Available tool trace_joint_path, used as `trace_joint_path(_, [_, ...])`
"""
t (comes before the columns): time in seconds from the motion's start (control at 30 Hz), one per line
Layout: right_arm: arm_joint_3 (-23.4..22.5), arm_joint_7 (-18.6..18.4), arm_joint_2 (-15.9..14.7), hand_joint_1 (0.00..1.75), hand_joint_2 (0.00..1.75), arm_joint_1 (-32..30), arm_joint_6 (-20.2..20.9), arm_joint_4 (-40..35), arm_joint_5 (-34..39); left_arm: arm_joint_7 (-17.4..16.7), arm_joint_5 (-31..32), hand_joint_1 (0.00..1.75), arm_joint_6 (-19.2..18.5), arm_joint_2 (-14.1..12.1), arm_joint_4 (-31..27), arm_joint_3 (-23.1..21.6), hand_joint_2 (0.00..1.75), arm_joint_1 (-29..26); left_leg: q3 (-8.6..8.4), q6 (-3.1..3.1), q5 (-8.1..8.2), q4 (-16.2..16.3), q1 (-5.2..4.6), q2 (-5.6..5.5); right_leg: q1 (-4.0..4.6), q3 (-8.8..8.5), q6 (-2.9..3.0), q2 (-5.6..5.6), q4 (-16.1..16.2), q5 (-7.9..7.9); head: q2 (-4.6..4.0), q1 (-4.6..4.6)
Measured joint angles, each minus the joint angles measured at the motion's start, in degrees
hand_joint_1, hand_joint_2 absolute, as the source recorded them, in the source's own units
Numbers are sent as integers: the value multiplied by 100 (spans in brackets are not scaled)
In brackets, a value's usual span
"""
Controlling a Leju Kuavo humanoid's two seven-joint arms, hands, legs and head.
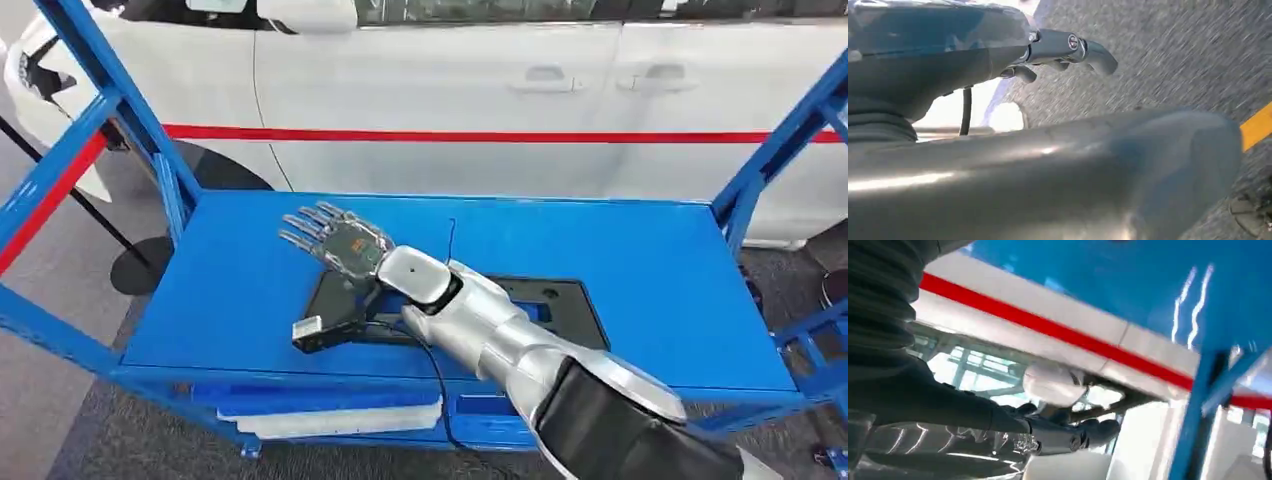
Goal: Take the parts from the cabinet and place them on the table.
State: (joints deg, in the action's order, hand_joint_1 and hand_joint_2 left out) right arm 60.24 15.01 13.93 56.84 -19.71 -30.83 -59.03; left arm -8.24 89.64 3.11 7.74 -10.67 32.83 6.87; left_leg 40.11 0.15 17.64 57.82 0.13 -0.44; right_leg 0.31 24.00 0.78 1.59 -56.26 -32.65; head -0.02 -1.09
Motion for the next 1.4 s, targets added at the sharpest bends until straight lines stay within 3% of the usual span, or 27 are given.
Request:
trace_joint_path(0.07, [0, 29, -40, 0, 0, 27, -51, 60, 13, -26, 4, 0, 6, 4, 0, -2, 0, 31, 2, 68, 88, 47, -21, -2, -19, -32, -63, 0, 44, -71, 0, 0])
trace_joint_path(0.1, [-2, 57, -54, 0, 0, 52, -88, 80, 33, -33, 2, 0, 0, 18, -2, -2, 0, 49, -43, 102, 107, -19, 16, 10, -29, -65, -97, -21, 26, -135, 0, 0])
trace_joint_path(0.13, [-4, 70, -84, 0, 0, 61, -125, 98, 68, -50, -2, 0, 2, 15, -2, 0, 0, 63, -83, 133, 132, -41, 15, 9, -41, -4, -129, -73, -140, -193, 0, -2])
trace_joint_path(0.17, [-11, 97, -121, 0, 0, 65, -140, 119, 114, -53, -13, 0, 0, 15, -2, 2, 0, 68, -110, 175, 163, -49, 17, 13, -46, 215, -160, -102, -516, -354, 0, -2])
trace_joint_path(0.23, [-41, 105, -246, 0, 0, 38, -131, 168, 234, -53, -74, 0, -3, 15, -2, 5, 0, 78, -153, 193, 231, -48, 17, 10, -68, 915, -215, -106, -1575, -696, 0, 0])
trace_joint_path(0.27, [-72, 108, -311, 0, 0, 26, -88, 178, 279, -53, -114, 0, -3, 15, -2, 9, 0, 69, -188, 190, 264, -47, 17, -2, -73, 1198, -229, -109, -1902, -705, 0, -2])
trace_joint_path(0.3, [-103, 105, -369, 0, 0, 32, -20, 181, 301, -50, -120, 0, 2, 13, -2, 11, 0, 60, -230, 188, 298, -43, 17, -6, -75, 1335, -232, -113, -1931, -549, 0, 0])
trace_joint_path(0.33, [-135, 92, -451, 0, 0, 55, 74, 174, 332, -48, -125, 0, 4, 13, -2, 15, 0, 23, -274, 176, 335, -34, 17, -19, -74, 1352, -221, -117, -1708, -269, 0, 0])
trace_joint_path(0.4, [-183, 66, -577, 0, 0, 148, 242, 118, 347, -26, -131, 0, 19, 13, 0, 18, 0, -38, -363, 141, 401, -15, 14, -17, -60, 1097, -161, -128, -693, 484, 0, 0])
trace_joint_path(0.43, [-216, 51, -672, 0, 0, 194, 326, 43, 347, -13, -149, 0, 30, 15, 0, 20, 0, -48, -377, 118, 419, -14, 12, -17, -44, 995, -115, -141, -269, 680, 0, 0])
trace_joint_path(0.5, [-266, 22, -816, 0, 0, 245, 485, -183, 347, 9, -179, 0, 67, 13, 0, 24, 0, -42, -369, 73, 452, 12, -22, -24, -19, 980, -65, -147, -203, 663, 0, -2])
trace_joint_path(0.57, [-312, 5, -961, 0, 0, 268, 571, -346, 347, 13, -186, 0, 70, -4, 0, 37, 0, -70, -376, 133, 497, 24, -34, -15, -19, 967, -62, -135, -190, 670, 0, 0])
trace_joint_path(0.6, [-319, -8, -1002, 0, 0, 279, 592, -408, 347, 13, -188, 0, 70, -4, 0, 44, 0, -84, -385, 91, 489, 16, -27, -5, -11, 971, -47, -121, -192, 675, 0, 0])
trace_joint_path(0.67, [-327, -13, -1054, 0, 0, 281, 610, -514, 341, 13, -188, 0, 72, -4, 0, 53, 0, -79, -396, 64, 472, -1, -22, 7, -8, 978, -30, -100, -195, 679, 0, -2])
trace_joint_path(0.8, [-382, -87, -1304, 0, 0, 277, 750, -867, 310, 17, -240, 0, 78, -11, 0, 81, 0, -82, -410, 45, 462, -24, -19, 6, -5, 978, -5, -111, -199, 668, 0, 0])
trace_joint_path(0.87, [-430, -153, -1569, 0, 0, 265, 938, -1292, 295, 17, -236, 0, 72, -20, 0, 105, 0, -103, -407, 39, 465, -25, -19, 4, -3, 977, 8, -121, -201, 659, 0, 0])
trace_joint_path(1.03, [-594, -174, -2242, 0, 0, 138, 1880, -2496, 346, 17, -206, 0, 78, -48, 0, 105, 0, -140, -407, 18, 481, -25, -20, 5, -6, 979, 12, -112, -200, 653, 0, 0])
trace_joint_path(1.2, [-802, 49, -3132, 0, 0, -34, 2689, -3573, 1089, 52, -348, 0, 220, -61, 0, 186, 0, -251, -404, 34, 494, -17, -20, -8, -15, 972, 0, -136, -195, 640, 0, 0])
trace_joint_path(1.4, [-1247, -188, -4327, 0, 0, -706, 3031, -4908, 1468, 50, -352, 0, 220, -70, 0, 251, 0, -332, -404, 55, 512, -2, -21, -15, -26, 958, -17, -145, -191, 628, 0, 0])
